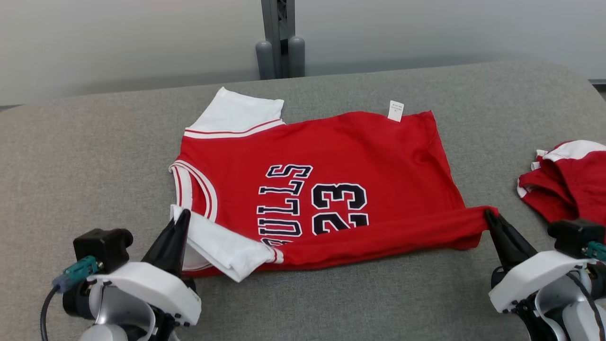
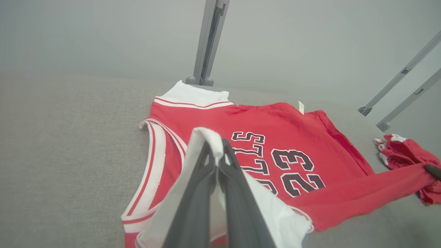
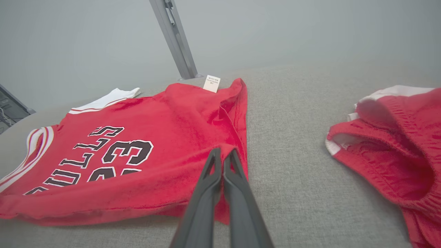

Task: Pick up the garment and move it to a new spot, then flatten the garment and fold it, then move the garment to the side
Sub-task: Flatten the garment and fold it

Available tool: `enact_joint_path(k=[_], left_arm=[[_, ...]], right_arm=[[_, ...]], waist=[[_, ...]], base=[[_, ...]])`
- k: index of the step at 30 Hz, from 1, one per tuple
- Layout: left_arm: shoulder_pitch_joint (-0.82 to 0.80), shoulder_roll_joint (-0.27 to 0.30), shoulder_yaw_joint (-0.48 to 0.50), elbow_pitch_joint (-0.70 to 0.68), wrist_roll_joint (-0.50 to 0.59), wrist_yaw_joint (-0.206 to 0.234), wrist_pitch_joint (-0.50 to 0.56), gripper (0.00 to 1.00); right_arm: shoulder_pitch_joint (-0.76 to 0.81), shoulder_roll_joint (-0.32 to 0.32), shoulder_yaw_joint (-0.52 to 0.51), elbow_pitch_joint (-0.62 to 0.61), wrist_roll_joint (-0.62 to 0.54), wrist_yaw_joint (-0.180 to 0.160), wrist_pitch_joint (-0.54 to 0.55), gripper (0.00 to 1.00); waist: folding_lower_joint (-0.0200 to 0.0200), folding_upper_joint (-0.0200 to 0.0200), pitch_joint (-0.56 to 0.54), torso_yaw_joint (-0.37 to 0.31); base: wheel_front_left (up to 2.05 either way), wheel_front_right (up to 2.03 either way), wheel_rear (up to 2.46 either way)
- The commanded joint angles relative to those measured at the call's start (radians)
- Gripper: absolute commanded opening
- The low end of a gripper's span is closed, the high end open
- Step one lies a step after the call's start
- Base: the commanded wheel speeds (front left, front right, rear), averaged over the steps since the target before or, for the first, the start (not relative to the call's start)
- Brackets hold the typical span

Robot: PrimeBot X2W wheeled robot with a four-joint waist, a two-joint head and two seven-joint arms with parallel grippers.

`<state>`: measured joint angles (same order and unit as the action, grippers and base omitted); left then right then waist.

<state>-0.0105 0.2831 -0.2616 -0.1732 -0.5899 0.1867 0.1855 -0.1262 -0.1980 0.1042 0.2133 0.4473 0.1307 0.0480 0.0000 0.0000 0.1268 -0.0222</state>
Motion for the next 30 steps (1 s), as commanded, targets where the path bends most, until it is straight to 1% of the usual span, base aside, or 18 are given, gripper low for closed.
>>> enact_joint_path(k=[1, 6, 12, 13, 14, 15, 16, 17, 18, 19, 24, 28, 30], left_arm=[[-0.051, -0.003, 0.005, 0.033, -0.010, -0.015, -0.008, 0.00], [-0.176, -0.037, 0.012, 0.180, -0.032, -0.050, -0.042, 0.00], [-0.277, -0.067, 0.016, 0.322, -0.047, -0.079, -0.086, 0.00], [-0.291, -0.073, 0.022, 0.341, -0.052, -0.082, -0.098, 0.14], [-0.302, -0.078, 0.026, 0.361, -0.057, -0.085, -0.104, 0.40], [-0.312, -0.083, 0.024, 0.382, -0.061, -0.093, -0.103, 0.45], [-0.322, -0.090, 0.025, 0.398, -0.066, -0.097, -0.111, 0.61], [-0.333, -0.095, 0.029, 0.414, -0.072, -0.099, -0.117, 0.95], [-0.342, -0.094, 0.030, 0.431, -0.068, -0.101, -0.125, 1.00], [-0.347, -0.095, 0.032, 0.445, -0.067, -0.103, -0.133, 1.00], [-0.364, -0.116, 0.049, 0.473, -0.061, -0.093, -0.205, 1.00], [-0.369, -0.109, 0.059, 0.471, -0.007, -0.074, -0.329, 1.00], [-0.351, -0.099, 0.058, 0.461, 0.029, -0.061, -0.384, 1.00]], right_arm=[[-0.033, -0.007, 0.002, 0.021, 0.007, 0.000, -0.003, 0.00], [-0.124, -0.023, 0.026, 0.129, 0.020, 0.000, -0.010, 0.00], [-0.202, -0.029, 0.071, 0.234, 0.062, 0.000, -0.066, 0.00], [-0.212, -0.034, 0.082, 0.248, 0.064, 0.000, -0.077, 0.00], [-0.220, -0.033, 0.090, 0.259, 0.074, 0.000, -0.089, 0.00], [-0.229, -0.033, 0.101, 0.273, 0.080, 0.000, -0.099, 0.00], [-0.239, -0.040, 0.112, 0.282, 0.076, 0.000, -0.114, 0.00], [-0.246, -0.042, 0.122, 0.289, 0.078, 0.000, -0.130, 0.42], [-0.254, -0.040, 0.131, 0.298, 0.091, 0.000, -0.145, 0.84], [-0.258, -0.042, 0.143, 0.306, 0.096, 0.000, -0.158, 1.00], [-0.275, -0.053, 0.169, 0.313, 0.114, 0.000, -0.217, 1.00], [-0.267, -0.061, 0.178, 0.297, 0.110, 0.000, -0.271, 1.00], [-0.247, -0.068, 0.179, 0.291, 0.084, 0.000, -0.286, 1.00]], waist=[[0.0000, 0.0000, 0.041, -0.004], [0.0000, 0.0000, 0.100, -0.009], [0.0000, 0.0000, 0.147, -0.012], [0.0000, 0.0000, 0.151, -0.013], [0.0000, 0.0000, 0.153, -0.012], [0.0000, 0.0000, 0.157, -0.013], [0.0000, 0.0000, 0.159, -0.013], [0.0000, 0.0000, 0.161, -0.013], [0.0000, 0.0000, 0.165, -0.014], [0.0000, 0.0000, 0.166, -0.014], [0.0000, 0.0000, 0.170, -0.016], [0.0000, 0.0000, 0.166, -0.020], [0.0000, 0.0000, 0.156, -0.024]], base=[[0.00, 0.00, 0.00], [0.00, 0.00, 0.00], [0.00, 0.00, 0.00], [0.00, 0.00, 0.00], [0.00, 0.00, 0.00], [0.00, 0.00, 0.00], [0.00, 0.00, 0.00], [0.00, 0.00, 0.00], [0.00, 0.00, 0.00], [0.00, 0.00, 0.00], [0.00, 0.00, 0.00], [0.00, 0.00, 0.00], [0.00, 0.00, 0.00]])
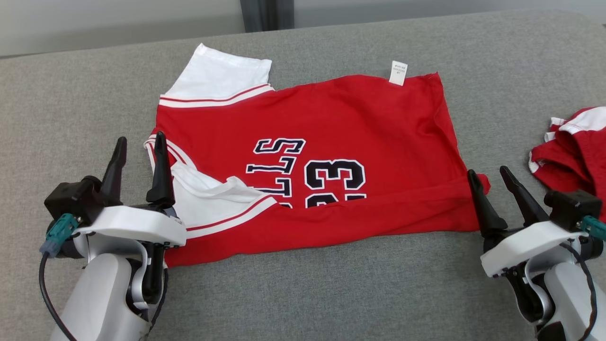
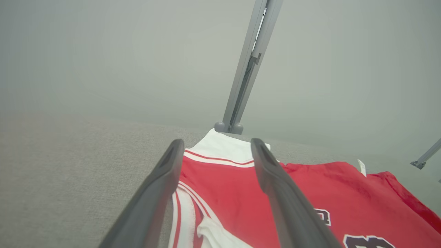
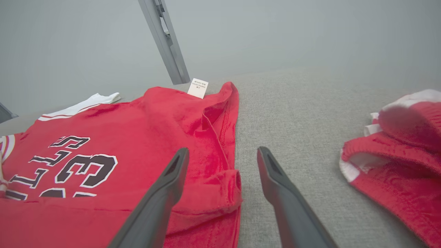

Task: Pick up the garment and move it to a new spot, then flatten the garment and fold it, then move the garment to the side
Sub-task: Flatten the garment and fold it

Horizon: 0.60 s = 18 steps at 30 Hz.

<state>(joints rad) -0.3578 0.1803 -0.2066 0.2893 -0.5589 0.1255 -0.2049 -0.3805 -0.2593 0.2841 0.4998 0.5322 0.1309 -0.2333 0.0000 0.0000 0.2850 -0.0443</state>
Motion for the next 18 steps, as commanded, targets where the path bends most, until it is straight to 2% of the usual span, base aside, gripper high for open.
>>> enact_joint_path(k=[1, 5, 11, 15, 18], left_arm=[[0.005, 0.010, 0.004, -0.010, 0.019, 0.008, -0.015, 1.00], [0.053, 0.024, 0.003, -0.062, 0.103, 0.038, -0.052, 1.00], [0.159, 0.042, 0.005, -0.156, 0.187, 0.067, -0.058, 1.00], [0.225, 0.052, 0.022, -0.188, 0.194, 0.050, -0.059, 1.00], [0.264, 0.060, 0.035, -0.168, 0.186, 0.033, -0.059, 1.00]], right_arm=[[0.017, -0.003, -0.006, -0.008, -0.010, 0.000, -0.012, 1.00], [0.061, 0.004, -0.048, -0.067, -0.089, 0.000, -0.029, 1.00], [0.166, 0.049, -0.141, -0.212, -0.203, 0.000, -0.034, 1.00], [0.235, 0.076, -0.188, -0.275, -0.251, 0.000, -0.034, 1.00], [0.272, 0.091, -0.200, -0.277, -0.276, 0.000, -0.034, 1.00]], waist=[[0.0000, 0.0000, -0.009, -0.005], [0.0000, 0.0000, -0.038, -0.015], [0.0000, 0.0000, -0.096, -0.028], [0.0000, 0.0000, -0.138, -0.027], [0.0000, 0.0000, -0.167, -0.028]], base=[[0.00, 0.00, 0.00], [0.00, 0.00, 0.00], [0.00, 0.00, 0.00], [0.00, 0.00, 0.00], [0.00, 0.00, 0.00]])
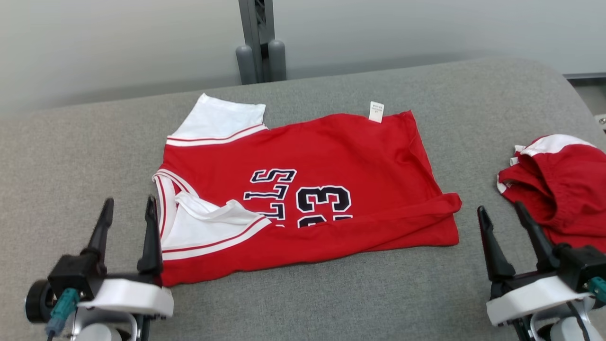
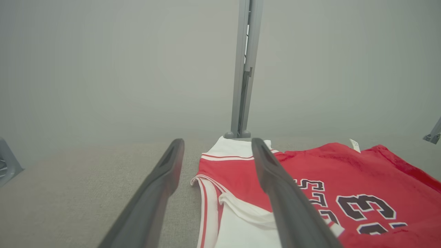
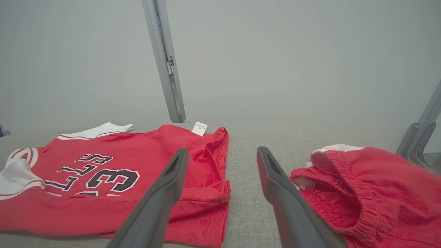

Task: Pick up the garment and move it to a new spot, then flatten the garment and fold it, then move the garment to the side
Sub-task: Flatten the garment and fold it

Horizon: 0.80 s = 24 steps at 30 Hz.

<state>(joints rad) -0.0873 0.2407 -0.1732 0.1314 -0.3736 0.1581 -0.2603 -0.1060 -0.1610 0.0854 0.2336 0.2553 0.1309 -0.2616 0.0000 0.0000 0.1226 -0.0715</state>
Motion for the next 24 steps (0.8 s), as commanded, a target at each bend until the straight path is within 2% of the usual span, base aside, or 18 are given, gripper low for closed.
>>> enact_joint_path(k=[1, 16, 24], left_arm=[[0.017, 0.007, 0.003, 0.009, -0.003, -0.009, -0.003, 1.00], [0.076, 0.008, -0.021, 0.013, -0.023, -0.001, 0.037, 1.00], [0.020, -0.002, -0.063, 0.060, -0.047, -0.027, 0.156, 1.00]], right_arm=[[0.015, -0.002, 0.001, 0.005, 0.000, 0.000, -0.005, 1.00], [0.021, -0.009, 0.020, 0.066, 0.010, 0.000, -0.002, 1.00], [-0.041, -0.033, 0.054, 0.147, 0.027, 0.000, 0.049, 1.00]], waist=[[0.0000, 0.0000, -0.022, -0.002], [0.0000, 0.0000, -0.058, 0.022], [0.0000, 0.0000, 0.009, 0.035]], base=[[0.00, 0.00, 0.00], [0.00, 0.00, 0.00], [0.00, 0.00, 0.00]])
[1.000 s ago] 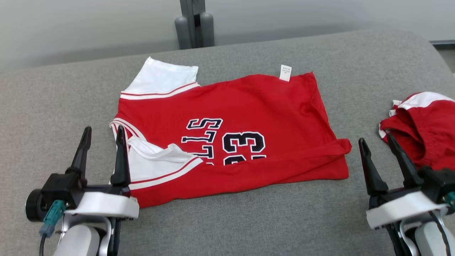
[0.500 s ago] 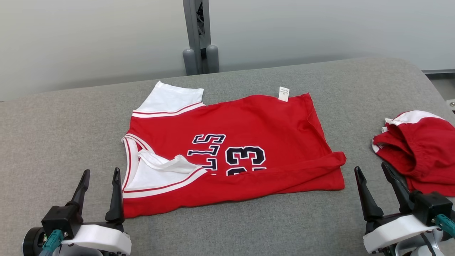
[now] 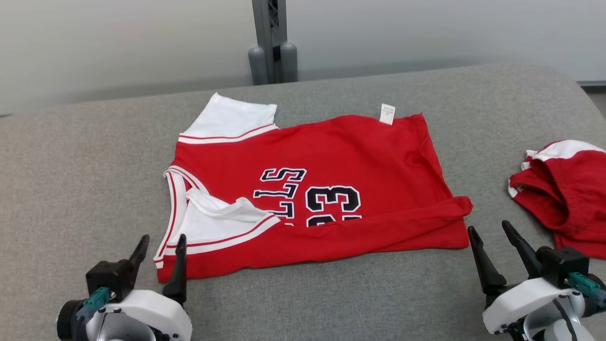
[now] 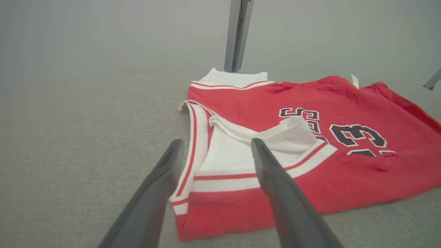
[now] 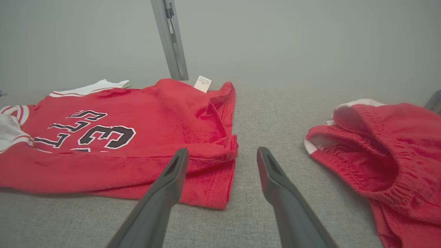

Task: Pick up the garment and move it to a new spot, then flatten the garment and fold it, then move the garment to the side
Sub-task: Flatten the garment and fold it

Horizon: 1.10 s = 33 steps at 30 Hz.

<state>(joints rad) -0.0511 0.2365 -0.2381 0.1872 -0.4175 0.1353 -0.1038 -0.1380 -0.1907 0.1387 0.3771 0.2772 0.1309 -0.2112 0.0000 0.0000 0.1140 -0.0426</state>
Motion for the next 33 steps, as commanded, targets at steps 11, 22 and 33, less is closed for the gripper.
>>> enact_joint_path(k=[11, 22, 33], left_arm=[[-0.074, -0.030, 0.013, 0.182, -0.083, -0.024, 0.075, 1.00], [-0.118, -0.046, 0.024, 0.262, -0.153, -0.048, 0.149, 0.00], [0.018, -0.013, 0.057, 0.040, -0.187, -0.022, 0.152, 0.00]], right_arm=[[-0.138, -0.005, 0.101, 0.230, 0.087, 0.000, -0.012, 1.00], [-0.231, -0.008, 0.249, 0.352, 0.226, 0.000, -0.004, 0.00], [-0.122, -0.135, 0.304, 0.204, 0.342, -0.001, 0.015, 0.00]], waist=[[0.0000, 0.0000, 0.109, 0.012], [0.0000, 0.0000, 0.157, 0.009], [0.0000, 0.0000, 0.110, 0.015]], base=[[0.00, 0.00, 0.00], [0.00, 0.00, 0.00], [0.00, 0.00, 0.00]])
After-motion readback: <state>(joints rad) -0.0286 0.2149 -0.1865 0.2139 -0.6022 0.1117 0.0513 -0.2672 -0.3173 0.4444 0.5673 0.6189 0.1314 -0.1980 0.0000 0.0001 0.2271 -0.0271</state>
